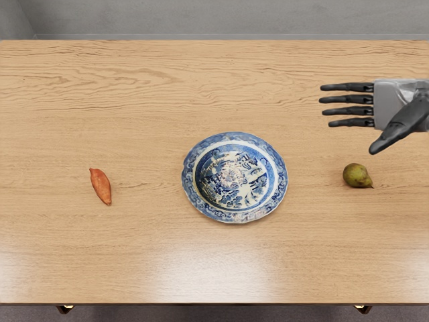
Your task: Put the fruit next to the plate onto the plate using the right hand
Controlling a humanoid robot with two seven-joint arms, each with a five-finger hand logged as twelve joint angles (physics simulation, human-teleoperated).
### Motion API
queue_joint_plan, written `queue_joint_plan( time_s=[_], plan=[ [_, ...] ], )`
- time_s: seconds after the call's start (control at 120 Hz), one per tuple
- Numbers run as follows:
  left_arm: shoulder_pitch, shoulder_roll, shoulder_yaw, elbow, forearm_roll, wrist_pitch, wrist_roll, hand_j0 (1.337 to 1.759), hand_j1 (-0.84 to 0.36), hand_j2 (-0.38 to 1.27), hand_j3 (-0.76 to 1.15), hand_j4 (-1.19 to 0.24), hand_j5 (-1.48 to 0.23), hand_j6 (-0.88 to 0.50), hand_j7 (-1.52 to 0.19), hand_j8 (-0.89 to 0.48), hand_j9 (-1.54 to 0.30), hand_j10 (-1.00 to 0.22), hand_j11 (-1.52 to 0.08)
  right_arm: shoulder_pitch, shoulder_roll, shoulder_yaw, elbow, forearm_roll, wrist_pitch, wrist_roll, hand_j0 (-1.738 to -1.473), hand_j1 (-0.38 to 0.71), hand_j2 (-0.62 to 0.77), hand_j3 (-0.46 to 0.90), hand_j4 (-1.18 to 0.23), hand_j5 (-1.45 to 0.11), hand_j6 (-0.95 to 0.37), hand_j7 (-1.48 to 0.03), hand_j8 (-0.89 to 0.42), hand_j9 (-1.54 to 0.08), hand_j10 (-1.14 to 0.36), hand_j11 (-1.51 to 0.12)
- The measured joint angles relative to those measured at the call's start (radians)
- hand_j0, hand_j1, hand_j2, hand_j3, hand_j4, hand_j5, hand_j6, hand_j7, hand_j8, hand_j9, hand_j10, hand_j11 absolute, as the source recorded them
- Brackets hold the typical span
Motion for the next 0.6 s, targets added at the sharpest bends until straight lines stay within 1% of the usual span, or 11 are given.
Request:
queue_joint_plan(
  time_s=[0.083,0.2,0.25,0.383,0.483,0.6],
  plan=[
    [0.0,0.0,0.0,0.0,0.0,0.0,0.0,1.658,0.35,0.0,0.0,0.0,0.0,0.0,0.0,0.0,0.0,0.0,0.0,0.017,0.012,0.002,0.008,-0.013,0.0,-0.022,-1.658,-0.27,-0.01,0.0,-0.06,-0.08,-0.06,-0.08,-0.06,-0.08,-0.06,-0.08],
    [0.0,0.0,0.0,0.0,0.0,0.0,0.0,1.658,0.35,0.0,0.0,0.0,0.0,0.0,0.0,0.0,0.0,0.0,0.0,0.035,0.022,0.019,0.005,-0.074,0.0,-0.036,-1.658,-0.29,-0.01,0.0,-0.05,-0.07,-0.05,-0.07,-0.05,-0.07,-0.05,-0.07],
    [0.0,0.0,0.0,0.0,0.0,0.0,0.0,1.658,0.35,0.0,0.0,0.0,0.0,0.0,0.0,0.0,0.0,0.0,0.0,0.052,0.042,0.027,0.003,-0.158,0.0,-0.038,-1.658,-0.29,-0.01,0.0,-0.05,-0.07,-0.05,-0.07,-0.05,-0.07,-0.05,-0.07],
    [0.0,0.0,0.0,0.0,0.0,0.0,0.0,1.658,0.35,0.0,0.0,0.0,0.0,0.0,0.0,0.0,0.0,0.0,0.0,0.086,0.101,0.046,0.004,-0.458,0.0,-0.044,-1.658,-0.29,-0.01,0.0,-0.05,-0.06,-0.05,-0.06,-0.05,-0.06,-0.05,-0.06],
    [0.0,0.0,0.0,0.0,0.0,0.0,0.0,1.658,0.35,0.0,0.0,0.0,0.0,0.0,0.0,0.0,0.0,0.0,0.0,0.105,0.138,0.055,0.01,-0.601,0.0,-0.062,-1.658,-0.3,-0.01,0.0,-0.04,-0.05,-0.04,-0.05,-0.04,-0.05,-0.04,-0.05],
    [0.0,0.0,0.0,0.0,0.0,0.0,0.0,1.658,0.35,0.0,0.0,0.0,0.0,0.0,0.0,0.0,0.0,0.0,0.0,0.112,0.204,0.058,0.014,-0.79,0.0,-0.07,-1.658,-0.3,-0.01,0.0,-0.04,-0.05,-0.04,-0.05,-0.04,-0.05,-0.04,-0.05]
  ],
)
